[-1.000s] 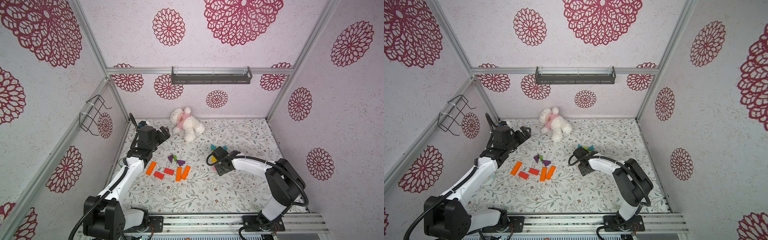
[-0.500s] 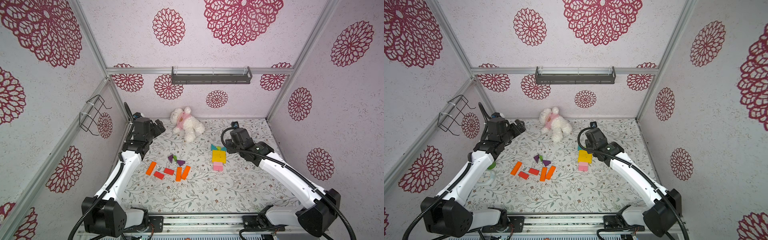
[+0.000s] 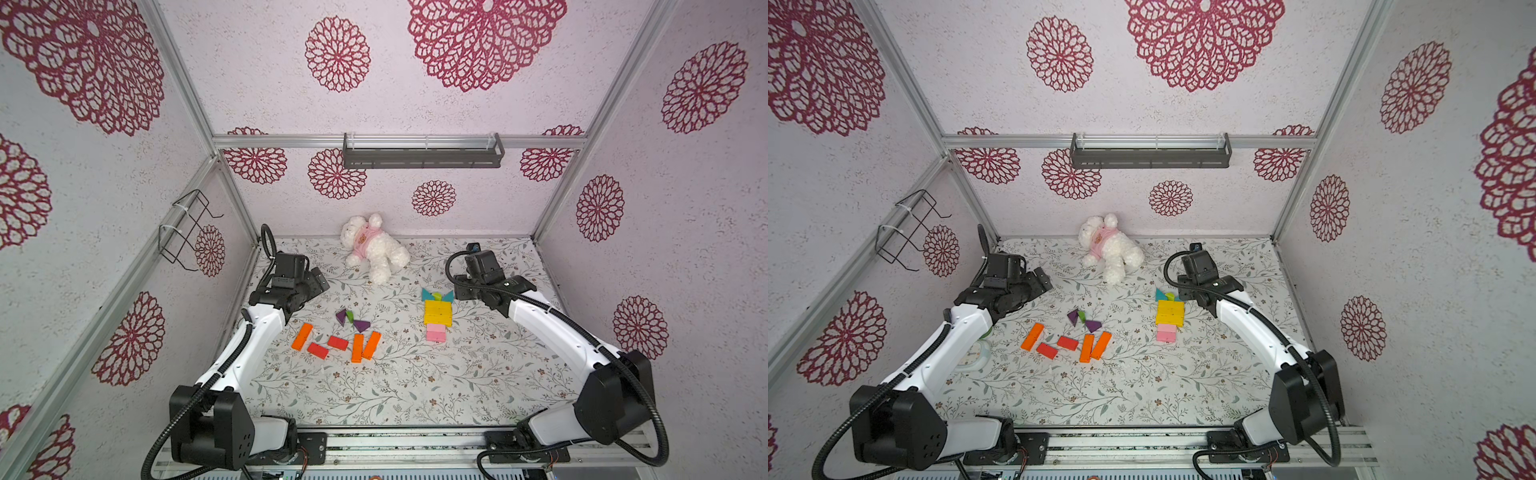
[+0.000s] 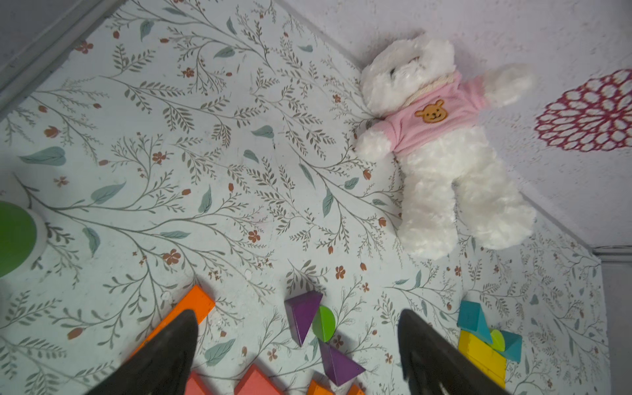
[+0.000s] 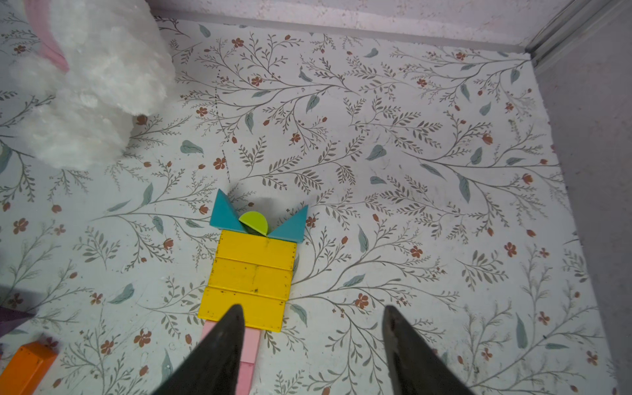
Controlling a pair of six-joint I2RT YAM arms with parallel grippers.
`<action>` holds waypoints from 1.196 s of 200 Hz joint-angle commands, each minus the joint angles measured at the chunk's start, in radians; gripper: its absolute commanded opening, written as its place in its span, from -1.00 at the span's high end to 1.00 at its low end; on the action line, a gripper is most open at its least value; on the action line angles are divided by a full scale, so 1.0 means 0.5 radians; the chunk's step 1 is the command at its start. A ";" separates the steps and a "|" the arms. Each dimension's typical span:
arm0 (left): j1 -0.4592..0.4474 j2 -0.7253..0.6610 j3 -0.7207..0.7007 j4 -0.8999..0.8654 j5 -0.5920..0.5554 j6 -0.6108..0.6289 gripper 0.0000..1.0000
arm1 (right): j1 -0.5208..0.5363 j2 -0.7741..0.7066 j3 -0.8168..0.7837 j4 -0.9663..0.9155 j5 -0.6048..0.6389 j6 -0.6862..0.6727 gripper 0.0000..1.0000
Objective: Assemble a carrot with building blocks
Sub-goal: Adjust the building block at the center of the board.
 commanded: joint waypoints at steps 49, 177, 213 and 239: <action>0.000 0.329 0.135 -0.188 0.187 0.229 -0.89 | -0.058 0.673 0.400 0.030 -0.045 -0.129 -0.72; 0.005 0.408 0.141 -0.106 0.359 0.332 -0.89 | -0.073 1.257 0.847 -0.018 -0.090 -0.158 -0.78; 0.007 0.406 0.143 -0.107 0.370 0.339 -0.89 | -0.071 1.271 0.850 -0.019 -0.092 -0.154 -0.78; 0.007 0.401 0.140 -0.103 0.379 0.334 -0.89 | -0.071 1.270 0.831 -0.019 -0.084 -0.157 -0.78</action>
